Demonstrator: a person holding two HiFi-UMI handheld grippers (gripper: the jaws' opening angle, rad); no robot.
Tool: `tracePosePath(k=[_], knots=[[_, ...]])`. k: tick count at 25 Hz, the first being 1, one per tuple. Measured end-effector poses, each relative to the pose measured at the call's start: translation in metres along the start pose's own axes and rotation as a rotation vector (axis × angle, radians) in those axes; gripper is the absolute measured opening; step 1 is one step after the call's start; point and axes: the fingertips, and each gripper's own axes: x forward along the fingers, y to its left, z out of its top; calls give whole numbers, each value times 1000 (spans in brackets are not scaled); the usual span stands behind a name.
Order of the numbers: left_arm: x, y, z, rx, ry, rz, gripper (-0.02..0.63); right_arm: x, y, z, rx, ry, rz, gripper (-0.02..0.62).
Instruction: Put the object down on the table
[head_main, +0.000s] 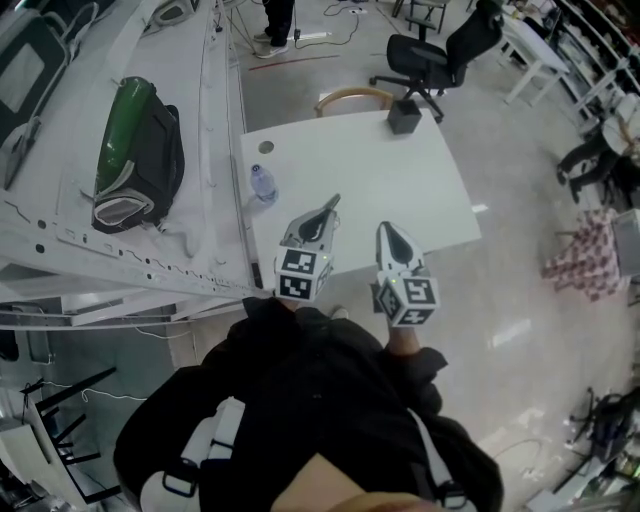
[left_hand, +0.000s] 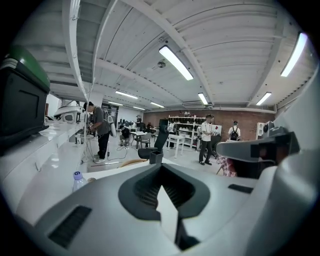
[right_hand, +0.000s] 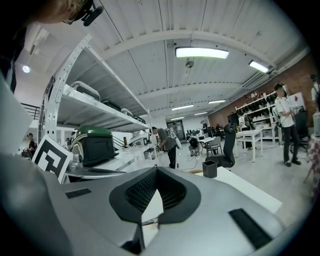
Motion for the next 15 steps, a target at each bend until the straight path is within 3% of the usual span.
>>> tracePosePath(k=[15], knots=[[-7, 1, 9, 8, -50, -1, 2, 3, -2, 10, -12, -18, -23, -8]])
